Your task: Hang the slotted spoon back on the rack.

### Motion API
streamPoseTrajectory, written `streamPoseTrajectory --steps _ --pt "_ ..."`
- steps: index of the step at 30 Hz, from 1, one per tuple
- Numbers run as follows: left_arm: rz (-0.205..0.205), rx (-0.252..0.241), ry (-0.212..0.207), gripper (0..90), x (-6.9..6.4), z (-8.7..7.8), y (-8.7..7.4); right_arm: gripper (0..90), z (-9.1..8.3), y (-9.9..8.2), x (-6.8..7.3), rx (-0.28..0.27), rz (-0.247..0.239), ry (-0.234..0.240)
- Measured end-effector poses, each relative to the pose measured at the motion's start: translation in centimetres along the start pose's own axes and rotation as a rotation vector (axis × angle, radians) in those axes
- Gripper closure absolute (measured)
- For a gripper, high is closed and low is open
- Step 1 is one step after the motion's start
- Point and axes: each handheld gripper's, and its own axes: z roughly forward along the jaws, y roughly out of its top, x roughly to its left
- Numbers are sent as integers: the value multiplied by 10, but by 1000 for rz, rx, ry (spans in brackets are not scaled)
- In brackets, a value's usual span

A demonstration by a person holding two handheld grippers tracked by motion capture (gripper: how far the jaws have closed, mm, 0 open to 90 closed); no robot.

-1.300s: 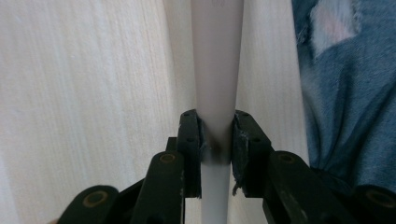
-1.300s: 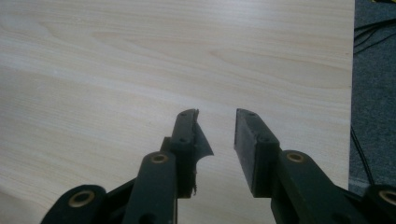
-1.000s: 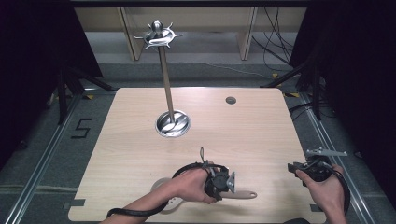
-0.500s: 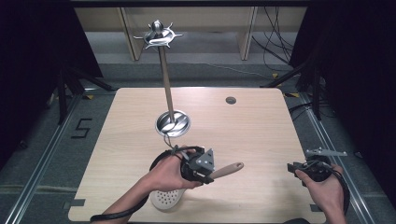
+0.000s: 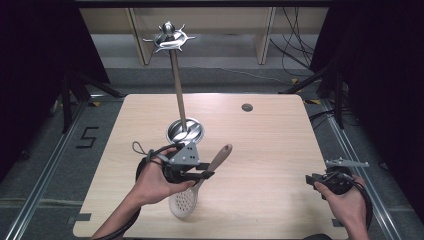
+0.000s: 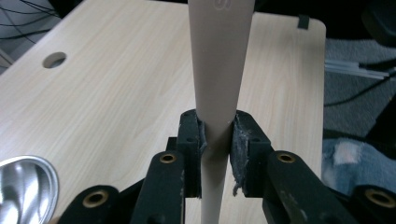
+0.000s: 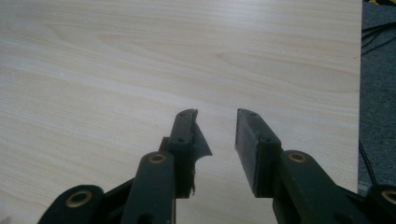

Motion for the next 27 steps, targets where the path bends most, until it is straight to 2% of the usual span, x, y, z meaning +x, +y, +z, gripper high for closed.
streamPoseTrajectory --steps 1,2,3,4,5,6,7,8,9,10,11,12,13,14,16,18,20,21,25,27 --pt "-16 -16 14 741 1 -2 -1 684 0 1 3 2 29 -3" --pt "-33 -30 33 741 2 -5 -2 684 0 1 3 4 22 -3" --pt "-42 -50 49 742 4 -8 -3 684 -1 1 1 17 -6 -18" --pt "-58 -54 66 742 5 -11 -4 684 2 -1 -1 -18 -47 -35" --pt "-73 -71 87 742 6 -14 -5 684 1 0 -1 -1 -57 -34" --pt "-85 -82 102 742 7 -16 -5 684 1 0 -2 -2 -58 -34" --pt "-90 -92 114 742 8 -19 -6 684 -1 1 1 15 -16 -23" --pt "-103 -114 130 742 9 -21 -7 684 -1 1 1 12 -23 -25" --pt "-111 -117 144 742 10 -23 -7 684 -1 1 1 11 -21 -25" --pt "-121 -125 156 742 10 -25 -7 684 -1 2 -3 15 -57 -26" --pt "-125 -141 170 742 11 -26 -8 684 0 2 -1 6 -39 -28" --pt "-132 -141 184 742 11 -27 -8 684 0 3 -3 14 -61 -25" --pt "-138 -155 197 742 12 -28 -9 684 -1 3 5 30 25 -24" --pt "-146 -161 210 742 12 -29 -9 684 1 5 3 4 -4 -12" --pt "-165 -175 229 743 13 -31 -9 684 2 5 0 1 -42 -11" --pt "-180 -195 242 743 15 -32 -10 684 4 5 0 2 -36 13" --pt "-191 -199 263 743 17 -34 -9 684 5 6 2 -8 -10 -5" --pt "-194 -202 265 743 17 -35 -9 684 6 5 -1 -12 -44 -7" --pt "-212 -214 282 743 19 -38 -10 685 1 4 1 0 -28 -12" --pt "-226 -221 295 742 19 -39 -11 686 3 4 1 -28 -23 0"
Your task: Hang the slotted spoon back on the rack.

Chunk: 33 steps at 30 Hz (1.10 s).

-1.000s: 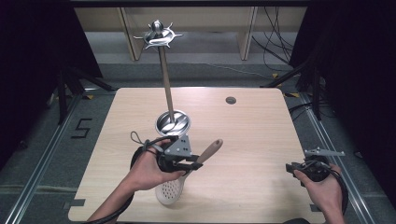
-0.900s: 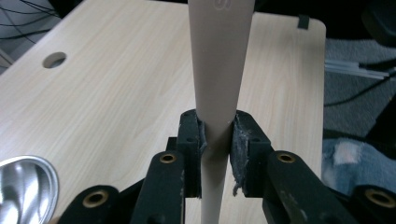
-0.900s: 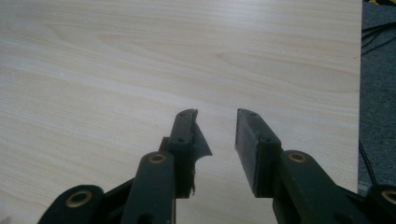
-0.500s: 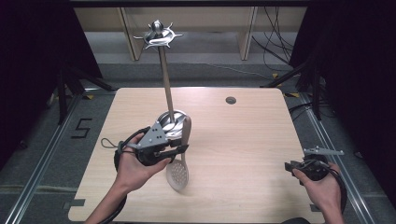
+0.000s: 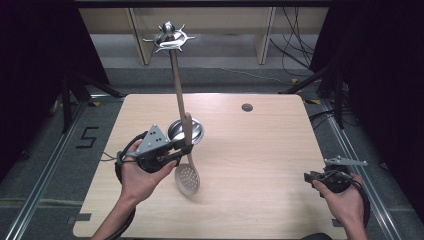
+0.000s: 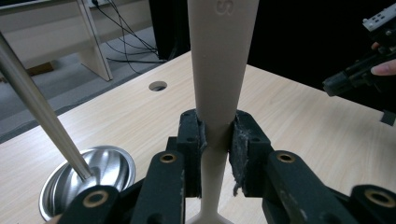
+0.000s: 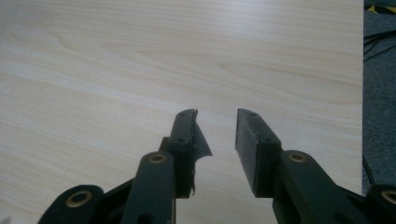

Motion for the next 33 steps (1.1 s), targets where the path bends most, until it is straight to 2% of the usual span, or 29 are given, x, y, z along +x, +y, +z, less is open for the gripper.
streamPoseTrajectory --steps 2,3,4,6,7,8,9,10,11,14,16,18,19,20,22,23,24,25,26,27,28,29,30,31,32,33 --pt "-11 -10 15 742 1 -1 0 687 -1 1 -2 -11 -33 -4" --pt "-18 -14 23 742 2 -2 1 686 -1 1 2 -13 8 -11" --pt "-24 -27 32 743 3 -1 2 687 -1 1 0 -24 -10 -9" --pt "-39 -37 58 742 5 -2 5 687 0 1 1 -32 1 -7" --pt "-48 -50 72 743 7 -2 7 687 -1 1 0 -23 -10 -8" --pt "-60 -61 81 742 8 -1 9 686 -1 2 -3 -22 -44 -8" --pt "-70 -74 93 742 11 -1 11 687 -1 1 1 -24 12 -15" --pt "-80 -75 106 742 13 0 13 686 0 2 -4 -19 -35 -18" --pt "-89 -83 117 742 16 1 15 686 0 1 -5 -28 -38 -4" --pt "-113 -106 168 742 28 5 26 686 0 0 -6 -22 -36 -2" --pt "-131 -119 203 743 39 4 36 687 -1 -1 -4 -24 -28 -18" --pt "-147 -133 231 742 50 2 47 686 -4 -2 -4 -22 -30 -14" --pt "-155 -145 243 742 55 2 53 686 -5 -3 -1 -19 18 -16" --pt "-152 -144 255 742 61 2 58 686 -5 -3 -6 -25 -32 -14" --pt "-152 -136 276 742 71 4 67 686 -6 -4 -6 -26 -22 -19" --pt "-174 -127 277 742 75 6 70 686 -4 -6 -9 -51 -76 -38" --pt "-181 -123 283 742 80 8 72 686 -7 -5 -6 -31 -35 -34" --pt "-187 -122 292 742 85 9 73 686 -4 -7 -5 -55 -22 -18" --pt "-190 -118 299 742 90 9 74 686 -8 -5 -3 -25 7 -17" --pt "-190 -116 306 742 93 10 75 686 -8 -5 -3 -28 13 -14" --pt "-194 -110 314 742 96 11 75 686 -9 -5 -6 -29 -28 -35" --pt "-192 -101 320 742 99 12 74 686 -7 -6 -7 -39 -38 -13" --pt "-193 -90 324 741 101 14 74 686 -6 -6 -7 -42 -20 3" --pt "-197 -82 327 742 103 16 73 686 -7 -6 -7 -27 -21 -15" --pt "-202 -74 329 742 105 17 72 686 -8 -6 -5 -19 7 -23" --pt "-203 -67 331 742 107 19 71 686 -8 -6 -4 -21 15 -19"
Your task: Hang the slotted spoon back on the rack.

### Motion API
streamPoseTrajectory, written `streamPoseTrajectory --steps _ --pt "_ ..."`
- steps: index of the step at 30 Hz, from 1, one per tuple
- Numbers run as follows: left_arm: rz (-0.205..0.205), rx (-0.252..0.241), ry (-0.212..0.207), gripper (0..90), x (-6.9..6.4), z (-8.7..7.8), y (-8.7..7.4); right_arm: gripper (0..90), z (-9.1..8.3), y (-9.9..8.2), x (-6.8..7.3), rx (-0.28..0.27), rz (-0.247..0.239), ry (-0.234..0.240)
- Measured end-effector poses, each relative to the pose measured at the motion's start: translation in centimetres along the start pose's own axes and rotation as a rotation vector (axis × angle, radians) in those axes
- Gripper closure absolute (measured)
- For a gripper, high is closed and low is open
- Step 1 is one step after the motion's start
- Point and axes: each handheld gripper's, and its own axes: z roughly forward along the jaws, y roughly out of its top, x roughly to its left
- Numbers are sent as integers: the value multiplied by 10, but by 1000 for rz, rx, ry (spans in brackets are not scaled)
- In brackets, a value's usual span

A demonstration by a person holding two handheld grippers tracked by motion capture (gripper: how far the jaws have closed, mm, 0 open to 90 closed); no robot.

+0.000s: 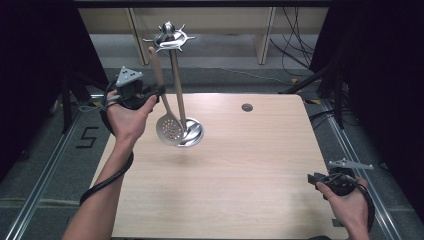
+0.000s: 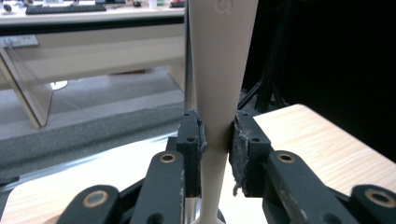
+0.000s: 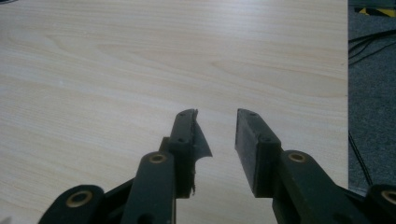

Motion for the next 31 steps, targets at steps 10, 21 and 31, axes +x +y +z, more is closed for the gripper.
streamPoseTrajectory --steps 10,21,31 --pt "18 44 19 741 3 11 1 687 2 1 -1 -2 -45 12" --pt "95 -57 8 424 4 6 -18 678 0 0 2 -14 -54 14" --pt "223 63 -30 383 8 -82 -193 672 -4 -7 6 -25 0 23"
